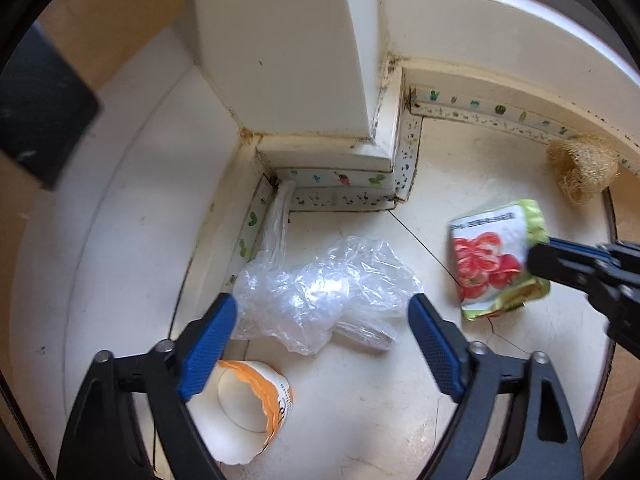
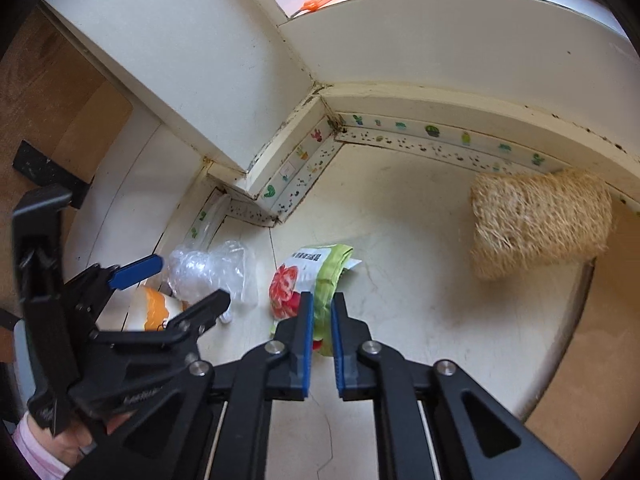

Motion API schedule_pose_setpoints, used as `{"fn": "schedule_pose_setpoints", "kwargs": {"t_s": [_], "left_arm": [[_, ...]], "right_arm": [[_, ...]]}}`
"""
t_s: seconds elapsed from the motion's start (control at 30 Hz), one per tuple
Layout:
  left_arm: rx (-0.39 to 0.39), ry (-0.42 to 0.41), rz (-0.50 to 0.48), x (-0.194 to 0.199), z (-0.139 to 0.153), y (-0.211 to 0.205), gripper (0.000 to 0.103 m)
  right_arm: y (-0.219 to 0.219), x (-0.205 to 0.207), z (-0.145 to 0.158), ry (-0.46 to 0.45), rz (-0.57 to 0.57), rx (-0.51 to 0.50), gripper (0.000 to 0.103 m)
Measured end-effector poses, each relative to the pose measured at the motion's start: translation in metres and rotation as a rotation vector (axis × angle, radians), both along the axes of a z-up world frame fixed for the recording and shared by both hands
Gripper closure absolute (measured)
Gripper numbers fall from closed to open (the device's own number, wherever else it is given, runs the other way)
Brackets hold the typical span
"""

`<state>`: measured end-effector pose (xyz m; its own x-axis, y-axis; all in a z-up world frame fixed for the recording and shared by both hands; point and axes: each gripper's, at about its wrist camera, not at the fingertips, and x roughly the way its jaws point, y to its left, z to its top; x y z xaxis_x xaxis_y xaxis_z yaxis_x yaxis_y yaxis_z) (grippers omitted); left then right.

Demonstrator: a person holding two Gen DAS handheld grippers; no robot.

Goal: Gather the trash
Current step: 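Grasp the clear plastic bag with the left tool while the right tool grasps the red-and-green snack bag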

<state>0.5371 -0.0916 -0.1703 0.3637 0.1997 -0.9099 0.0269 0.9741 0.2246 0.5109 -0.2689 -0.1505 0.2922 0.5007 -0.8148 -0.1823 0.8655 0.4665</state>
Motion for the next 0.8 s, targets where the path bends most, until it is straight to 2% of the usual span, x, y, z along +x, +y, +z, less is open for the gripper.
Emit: {"fn": "schedule_pose_setpoints", "kwargs": {"t_s": [0.07, 0.13, 0.17, 0.23, 0.27, 0.5, 0.63, 0.8], "left_arm": [[-0.004, 0.023, -0.001, 0.003, -0.006, 0.001, 0.036], [0.015, 0.030, -0.003, 0.004, -0.011, 0.001, 0.044], [0.021, 0.028, -0.006, 0.005, -0.012, 0.000, 0.055], [0.014, 0.022, -0.008, 0.006, -0.011, -0.001, 0.069], [0.001, 0.018, -0.008, 0.006, -0.010, -0.001, 0.073], [-0.040, -0.011, -0.064, -0.005, 0.008, -0.024, 0.078], [-0.070, -0.033, -0.088, -0.030, 0.031, -0.038, 0.078], [-0.145, -0.034, -0.096, -0.069, 0.061, -0.043, 0.079]], "right_arm": [[-0.007, -0.004, 0.000, 0.009, -0.002, 0.013, 0.097], [-0.014, -0.004, -0.002, 0.017, -0.005, 0.032, 0.098], [-0.017, -0.005, -0.002, 0.020, -0.008, 0.044, 0.098], [-0.020, -0.007, -0.002, 0.025, -0.011, 0.067, 0.099], [-0.022, -0.009, -0.002, 0.026, -0.014, 0.079, 0.100], [-0.026, -0.030, 0.013, 0.003, -0.037, 0.108, 0.100], [-0.037, -0.056, 0.030, -0.023, -0.071, 0.108, 0.100], [-0.053, -0.101, 0.061, -0.078, -0.119, 0.083, 0.100]]}}
